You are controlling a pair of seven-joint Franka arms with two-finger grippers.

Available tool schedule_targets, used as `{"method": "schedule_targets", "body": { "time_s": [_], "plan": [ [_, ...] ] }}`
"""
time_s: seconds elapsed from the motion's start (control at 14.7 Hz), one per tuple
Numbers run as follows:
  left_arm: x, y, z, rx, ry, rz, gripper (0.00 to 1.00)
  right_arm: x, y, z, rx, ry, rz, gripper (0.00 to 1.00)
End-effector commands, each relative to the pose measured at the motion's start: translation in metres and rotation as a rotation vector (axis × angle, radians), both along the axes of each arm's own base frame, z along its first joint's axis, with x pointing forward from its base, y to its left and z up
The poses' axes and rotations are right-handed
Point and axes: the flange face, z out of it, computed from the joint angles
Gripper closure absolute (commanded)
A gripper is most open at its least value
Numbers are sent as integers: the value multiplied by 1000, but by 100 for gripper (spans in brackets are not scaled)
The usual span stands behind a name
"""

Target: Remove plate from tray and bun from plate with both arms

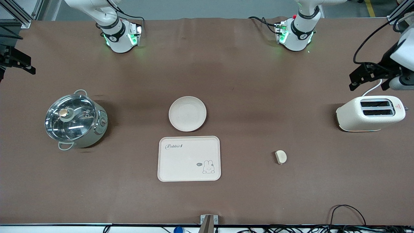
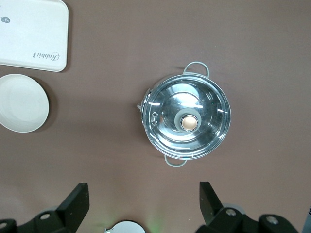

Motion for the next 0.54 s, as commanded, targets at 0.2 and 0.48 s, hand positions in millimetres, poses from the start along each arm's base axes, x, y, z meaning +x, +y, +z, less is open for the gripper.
{"method": "schedule_targets", "body": {
  "time_s": [0.2,0.48],
  "plan": [
    [-36,-11,5,-5,12,-50,0,-5,4,3,-17,5,-7,0],
    [-35,-12,14,-7,7,-49,0,-4,4,3,-18,0,-7,0]
  ]
}}
